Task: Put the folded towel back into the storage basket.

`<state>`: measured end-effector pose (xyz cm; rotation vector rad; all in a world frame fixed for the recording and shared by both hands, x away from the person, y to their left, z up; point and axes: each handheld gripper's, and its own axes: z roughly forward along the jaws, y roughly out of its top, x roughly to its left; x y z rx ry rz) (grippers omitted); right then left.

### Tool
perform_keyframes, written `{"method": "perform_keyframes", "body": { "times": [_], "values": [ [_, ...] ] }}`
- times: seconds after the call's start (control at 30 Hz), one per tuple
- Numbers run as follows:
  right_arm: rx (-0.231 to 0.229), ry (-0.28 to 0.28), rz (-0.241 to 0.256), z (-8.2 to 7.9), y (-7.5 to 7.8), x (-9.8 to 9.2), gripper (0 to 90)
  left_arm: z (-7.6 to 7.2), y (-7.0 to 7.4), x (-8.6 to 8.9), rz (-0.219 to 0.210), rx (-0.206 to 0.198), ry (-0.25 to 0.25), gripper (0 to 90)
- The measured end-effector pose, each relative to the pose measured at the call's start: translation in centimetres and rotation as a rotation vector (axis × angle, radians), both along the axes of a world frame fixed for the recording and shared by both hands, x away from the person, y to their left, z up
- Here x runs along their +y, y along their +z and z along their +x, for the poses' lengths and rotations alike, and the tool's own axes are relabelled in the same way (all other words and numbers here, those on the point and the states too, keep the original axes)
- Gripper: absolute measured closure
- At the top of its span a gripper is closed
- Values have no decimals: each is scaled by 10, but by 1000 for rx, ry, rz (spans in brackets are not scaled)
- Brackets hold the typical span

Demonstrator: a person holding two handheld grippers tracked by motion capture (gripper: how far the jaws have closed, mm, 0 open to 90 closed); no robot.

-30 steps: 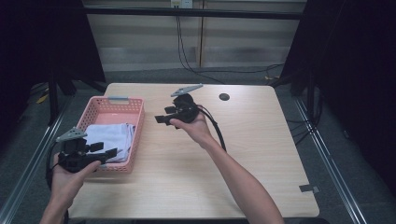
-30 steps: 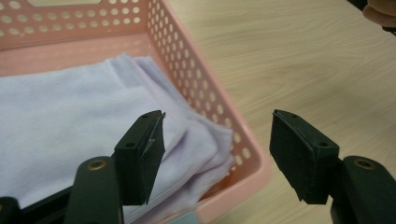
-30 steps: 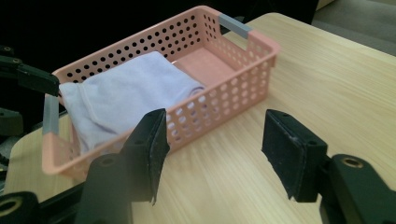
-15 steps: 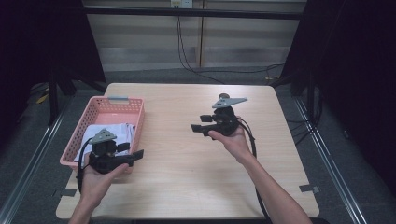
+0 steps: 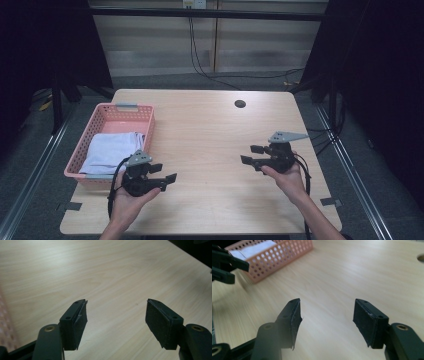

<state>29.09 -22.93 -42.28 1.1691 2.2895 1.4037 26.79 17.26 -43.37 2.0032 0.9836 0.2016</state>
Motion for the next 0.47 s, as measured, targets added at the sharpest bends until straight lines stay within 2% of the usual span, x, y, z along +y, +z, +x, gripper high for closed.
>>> {"method": "perform_keyframes", "body": {
  "times": [0.17, 0.23, 0.3, 0.33, 0.37, 0.47],
  "values": [
    [24, -45, -1, -30, -16, -25, 382, -14, -12, -7, -14, 31, 6, 306],
    [31, -70, 4, -41, -21, -35, 380, -20, -18, -8, -33, 65, 2, 295],
    [37, -90, 19, -50, -27, -43, 376, -28, -25, -9, 0, 58, 6, 295],
    [38, -102, 22, -53, -30, -46, 373, -30, -29, -9, 9, 62, -10, 297],
    [37, -114, 20, -55, -33, -49, 364, -32, -33, -9, 3, 81, -17, 297],
    [46, -144, -5, -55, -41, -52, 336, -31, -40, -12, 39, 98, -18, 298]
  ]
}}
